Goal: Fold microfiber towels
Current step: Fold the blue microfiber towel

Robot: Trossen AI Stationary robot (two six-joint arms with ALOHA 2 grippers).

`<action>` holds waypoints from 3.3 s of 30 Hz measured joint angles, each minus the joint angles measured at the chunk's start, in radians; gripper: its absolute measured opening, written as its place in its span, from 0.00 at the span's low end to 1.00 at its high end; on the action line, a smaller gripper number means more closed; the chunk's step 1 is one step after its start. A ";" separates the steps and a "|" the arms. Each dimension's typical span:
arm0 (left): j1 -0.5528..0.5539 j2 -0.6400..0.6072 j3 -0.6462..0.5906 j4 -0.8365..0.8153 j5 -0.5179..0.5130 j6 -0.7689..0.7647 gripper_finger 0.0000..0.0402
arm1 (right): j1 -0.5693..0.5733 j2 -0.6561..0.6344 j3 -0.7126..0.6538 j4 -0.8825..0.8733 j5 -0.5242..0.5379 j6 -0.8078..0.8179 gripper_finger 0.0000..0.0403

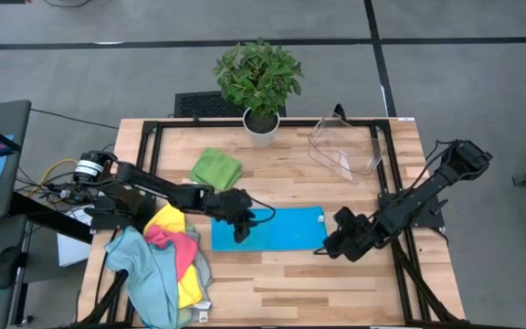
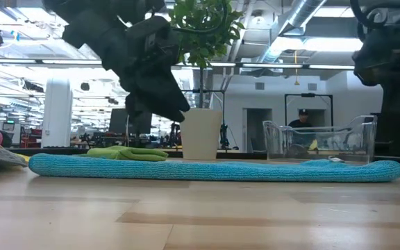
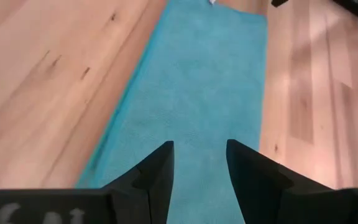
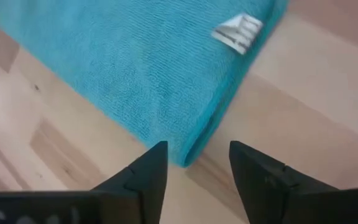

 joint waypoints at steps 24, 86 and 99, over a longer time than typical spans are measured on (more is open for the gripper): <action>0.013 -0.697 -0.295 -0.539 -0.063 -0.431 0.41 | -0.239 -0.012 0.030 -0.074 -0.012 -0.363 0.59; 0.013 -0.312 -0.405 -0.141 0.038 -0.557 0.02 | -0.522 0.100 0.015 0.041 -0.210 -0.875 0.47; 0.013 -0.312 -0.405 -0.143 0.038 -0.567 0.00 | -0.523 0.070 0.011 0.041 -0.229 -0.929 0.04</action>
